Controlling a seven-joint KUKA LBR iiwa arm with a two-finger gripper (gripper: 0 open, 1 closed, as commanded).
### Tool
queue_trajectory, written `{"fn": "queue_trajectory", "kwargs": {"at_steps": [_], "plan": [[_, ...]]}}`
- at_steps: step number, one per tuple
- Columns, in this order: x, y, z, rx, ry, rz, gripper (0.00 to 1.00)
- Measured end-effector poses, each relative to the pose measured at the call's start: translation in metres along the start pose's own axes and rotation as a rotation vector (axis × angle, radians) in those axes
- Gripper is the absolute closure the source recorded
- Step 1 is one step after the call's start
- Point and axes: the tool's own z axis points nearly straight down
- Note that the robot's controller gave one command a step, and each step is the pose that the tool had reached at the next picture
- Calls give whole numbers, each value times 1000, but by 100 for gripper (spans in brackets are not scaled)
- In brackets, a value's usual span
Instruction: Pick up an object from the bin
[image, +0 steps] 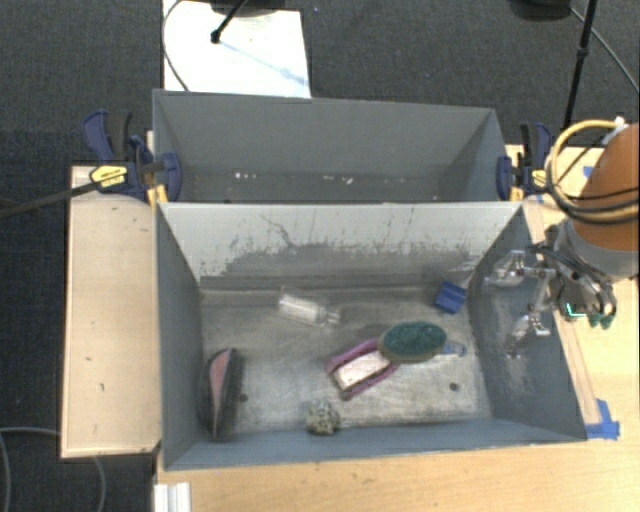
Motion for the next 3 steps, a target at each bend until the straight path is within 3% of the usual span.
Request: {"fn": "queue_trajectory", "kwargs": {"at_steps": [1, 2, 3], "plan": [[-11, 87, 137, -1, -2, -307, 0], [-13, 84, 134, 2, -7, -308, 100], [-32, 75, -8, 5, -16, -315, 100]]}}
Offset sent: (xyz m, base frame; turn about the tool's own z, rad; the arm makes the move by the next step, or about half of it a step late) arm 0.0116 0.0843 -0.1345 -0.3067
